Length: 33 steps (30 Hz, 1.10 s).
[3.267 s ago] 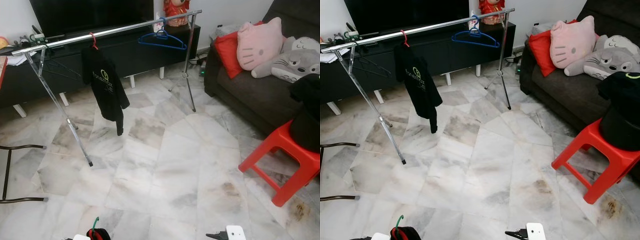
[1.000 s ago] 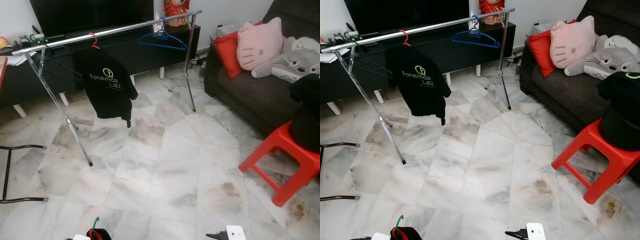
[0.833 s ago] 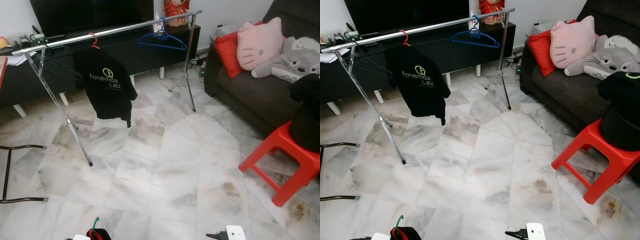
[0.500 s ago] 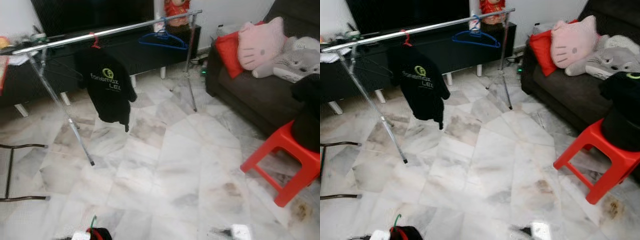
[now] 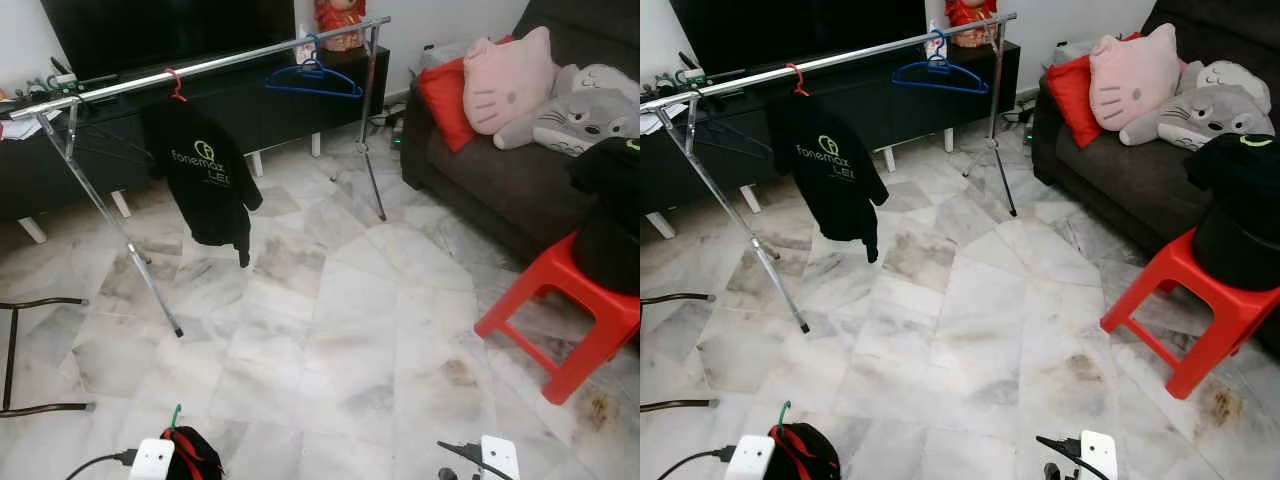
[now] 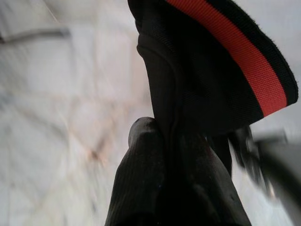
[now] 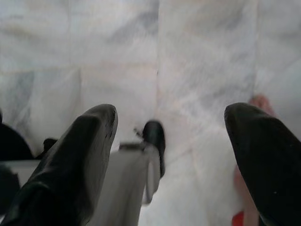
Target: Hang hanger
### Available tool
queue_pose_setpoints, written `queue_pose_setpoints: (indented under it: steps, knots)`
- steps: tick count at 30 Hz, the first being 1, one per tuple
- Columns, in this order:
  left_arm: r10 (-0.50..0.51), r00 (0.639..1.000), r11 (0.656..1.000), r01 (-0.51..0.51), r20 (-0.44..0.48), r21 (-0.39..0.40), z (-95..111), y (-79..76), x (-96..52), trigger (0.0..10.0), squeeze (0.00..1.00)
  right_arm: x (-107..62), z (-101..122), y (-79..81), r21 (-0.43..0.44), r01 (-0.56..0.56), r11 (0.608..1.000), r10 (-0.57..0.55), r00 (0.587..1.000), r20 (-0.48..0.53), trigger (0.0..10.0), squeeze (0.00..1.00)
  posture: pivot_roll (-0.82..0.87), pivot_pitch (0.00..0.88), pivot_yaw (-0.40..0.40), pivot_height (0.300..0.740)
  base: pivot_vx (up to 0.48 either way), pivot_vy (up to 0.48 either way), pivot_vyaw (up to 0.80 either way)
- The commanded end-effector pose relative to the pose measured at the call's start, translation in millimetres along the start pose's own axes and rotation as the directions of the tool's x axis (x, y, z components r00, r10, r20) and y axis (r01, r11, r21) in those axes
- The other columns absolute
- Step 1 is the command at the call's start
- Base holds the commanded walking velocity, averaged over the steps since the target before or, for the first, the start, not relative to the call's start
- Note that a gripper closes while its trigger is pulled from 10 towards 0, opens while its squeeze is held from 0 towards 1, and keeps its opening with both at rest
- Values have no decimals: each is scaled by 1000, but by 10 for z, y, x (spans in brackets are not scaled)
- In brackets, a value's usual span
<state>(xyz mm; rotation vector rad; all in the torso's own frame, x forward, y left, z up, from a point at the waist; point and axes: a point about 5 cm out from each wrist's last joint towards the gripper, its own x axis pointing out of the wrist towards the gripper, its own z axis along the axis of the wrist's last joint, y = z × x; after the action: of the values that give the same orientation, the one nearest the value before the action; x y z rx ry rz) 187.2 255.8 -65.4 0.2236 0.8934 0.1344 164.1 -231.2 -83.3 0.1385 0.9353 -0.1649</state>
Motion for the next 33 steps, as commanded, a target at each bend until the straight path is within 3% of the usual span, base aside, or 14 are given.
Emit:
queue_pose_setpoints:
  steps: [1,2,3,5,6,8,10,15,17,20,22,29,33]
  knots:
    - [37,988,999,-35,150,-16,357,156,27,10000,0,10,212,-77,-38,23,999,-20,997,80,10000,0,-92,0,43,740,0,0,0]
    - [32,974,999,-32,222,-5,542,206,28,10000,0,8,362,-139,-59,43,997,-34,990,135,10000,0,-93,0,43,740,0,0,0]
    - [32,974,999,-32,222,-5,542,206,28,10000,0,8,362,-139,-59,43,997,-34,990,135,10000,0,-93,0,43,740,0,0,0]
    - [2,943,1000,-9,333,20,845,257,10,10000,0,-5,616,-222,-86,62,994,-42,975,220,10000,0,-95,0,44,740,0,0,0]
    - [2,943,1000,-9,333,20,845,257,10,10000,0,-5,616,-222,-86,62,994,-42,975,220,10000,0,-95,0,44,740,0,0,0]
    - [-31,916,999,11,400,52,1039,258,-13,10000,0,-22,804,-252,-105,68,992,-36,958,286,10000,0,-95,0,44,740,0,0,0]
    - [-113,874,991,67,473,114,1287,177,-56,10000,0,-48,1048,-234,-134,58,989,-3,928,373,10000,0,-97,0,46,740,0,0,0]
    - [-302,797,949,200,523,244,1530,-73,-140,10000,0,-94,1339,-50,-208,-41,977,140,863,485,10000,0,-97,0,46,740,0,0,0]
    - [-442,724,893,298,529,337,1672,-287,-237,10000,0,-158,1481,169,-321,-157,934,315,786,532,10000,0,-108,0,52,740,0,0,0]
    - [-485,692,870,322,534,374,1739,-369,-284,10000,0,-191,1514,257,-369,-203,907,386,751,536,10000,0,-108,0,52,740,0,0,0]
    - [-549,621,835,371,560,407,1922,-502,-403,10000,0,-268,1564,403,-449,-277,849,504,681,532,10000,0,-114,0,52,740,0,0,0]
    - [-609,499,792,425,616,439,2269,-741,-632,10000,0,-420,1628,583,-502,-435,747,662,549,510,10000,0,-127,0,48,740,0,0,0]
    - [-674,399,734,458,621,502,2473,-973,-851,10000,0,-494,1595,645,-500,-544,674,739,485,468,10000,0,-131,0,46,740,0,0,0]
